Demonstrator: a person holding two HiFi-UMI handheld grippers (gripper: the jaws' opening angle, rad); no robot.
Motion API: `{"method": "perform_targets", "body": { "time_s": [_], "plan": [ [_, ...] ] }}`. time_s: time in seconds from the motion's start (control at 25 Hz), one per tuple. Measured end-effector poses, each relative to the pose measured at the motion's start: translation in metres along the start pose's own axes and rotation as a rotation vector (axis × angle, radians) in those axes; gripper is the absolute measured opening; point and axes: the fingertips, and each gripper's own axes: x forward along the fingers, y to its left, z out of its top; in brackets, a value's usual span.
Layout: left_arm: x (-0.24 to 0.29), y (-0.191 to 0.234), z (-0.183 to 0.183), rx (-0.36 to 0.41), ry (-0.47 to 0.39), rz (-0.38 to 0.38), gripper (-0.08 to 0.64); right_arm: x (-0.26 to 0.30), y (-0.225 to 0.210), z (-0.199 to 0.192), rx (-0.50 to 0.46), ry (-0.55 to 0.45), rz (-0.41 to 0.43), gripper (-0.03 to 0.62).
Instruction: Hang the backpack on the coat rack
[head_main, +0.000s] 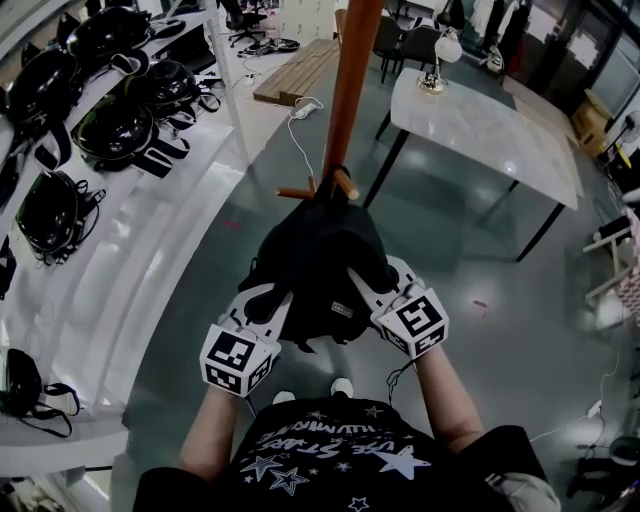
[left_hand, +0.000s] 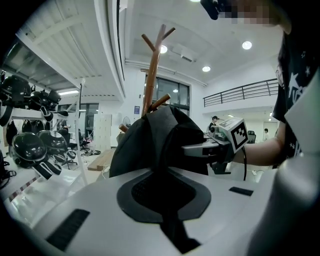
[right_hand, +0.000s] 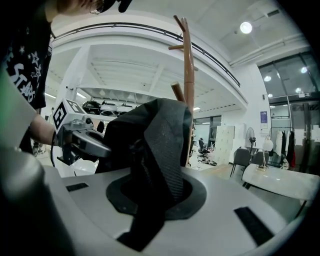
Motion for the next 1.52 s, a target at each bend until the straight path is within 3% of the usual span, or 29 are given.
{"method": "perform_targets", "body": {
  "time_s": [0.44,0.8,1.08,1.52],
  "plan": [
    [0.016,0.02,-0.03,-0.008,0.074,-0.006,0.031,0.018,-0.004,-0.029,0.039,0.048,-0.03,0.101],
    [0.032,0.033,-0.049,-0.009,0.124,0.009,0.032,0.028,-0.018,-0.049,0.089,0.099,-0.104,0.169],
    [0.041,0.04,-0.053,0.023,0.114,0.0,0.035,0.019,-0.024,-0.065,0.083,0.13,-0.208,0.284],
    [0.052,0.027,-0.056,0.083,0.113,-0.066,0.037,-0.039,-0.01,-0.076,0.138,0.138,-0.362,0.29]
  ]
}}
